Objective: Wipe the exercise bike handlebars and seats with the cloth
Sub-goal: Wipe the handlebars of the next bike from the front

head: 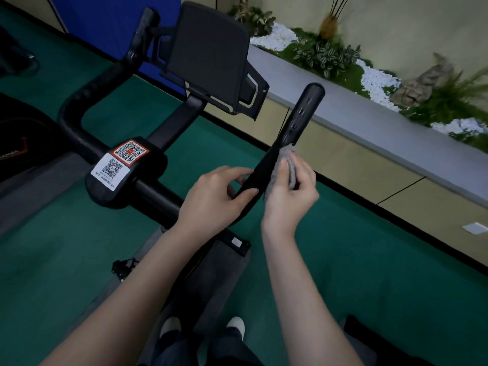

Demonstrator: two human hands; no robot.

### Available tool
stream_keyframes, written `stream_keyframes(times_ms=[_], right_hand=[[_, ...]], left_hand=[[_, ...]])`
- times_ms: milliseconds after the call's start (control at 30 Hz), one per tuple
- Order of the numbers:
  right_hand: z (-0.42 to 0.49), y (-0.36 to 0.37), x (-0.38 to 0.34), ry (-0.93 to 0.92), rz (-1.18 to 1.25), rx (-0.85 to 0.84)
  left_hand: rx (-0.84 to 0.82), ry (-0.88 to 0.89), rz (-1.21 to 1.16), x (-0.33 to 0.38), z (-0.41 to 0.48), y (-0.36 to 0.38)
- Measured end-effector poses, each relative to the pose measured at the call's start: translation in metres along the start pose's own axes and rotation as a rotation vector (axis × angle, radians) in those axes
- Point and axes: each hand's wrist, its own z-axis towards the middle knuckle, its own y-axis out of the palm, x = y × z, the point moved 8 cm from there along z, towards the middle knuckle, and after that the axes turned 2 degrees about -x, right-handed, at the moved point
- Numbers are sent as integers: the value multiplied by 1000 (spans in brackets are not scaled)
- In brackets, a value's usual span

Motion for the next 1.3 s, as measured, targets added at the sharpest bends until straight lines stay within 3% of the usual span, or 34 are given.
stream_keyframes(times_ms=[167,433,700,867,967,1100,1233,1300], right_hand=[[-14,-4,-1,-135,-136,-175],[-15,-3,16,108,79,-135],[-12,-11,19,127,137,-77],[-4,-11,12,64,-3,-71],[-5,-10,-4,-92,-124,-133],[-9,11,-37,-522,-400,-432],[27,35,-53,-625,-627,-588],[27,55,-58,-691,-751,-774]], left_hand=[[7,-8,9,1,0,-1],[4,-24,68,1,-4,-2],[9,-50,100,0,-6,-2],[13,-56,99,-2,-4,-2],[11,-59,104,-4,-2,-1],[26,-53,115,-5,-1,-1],[41,-70,99,-7,-2,-2],[39,-75,100,-9,-2,-2]])
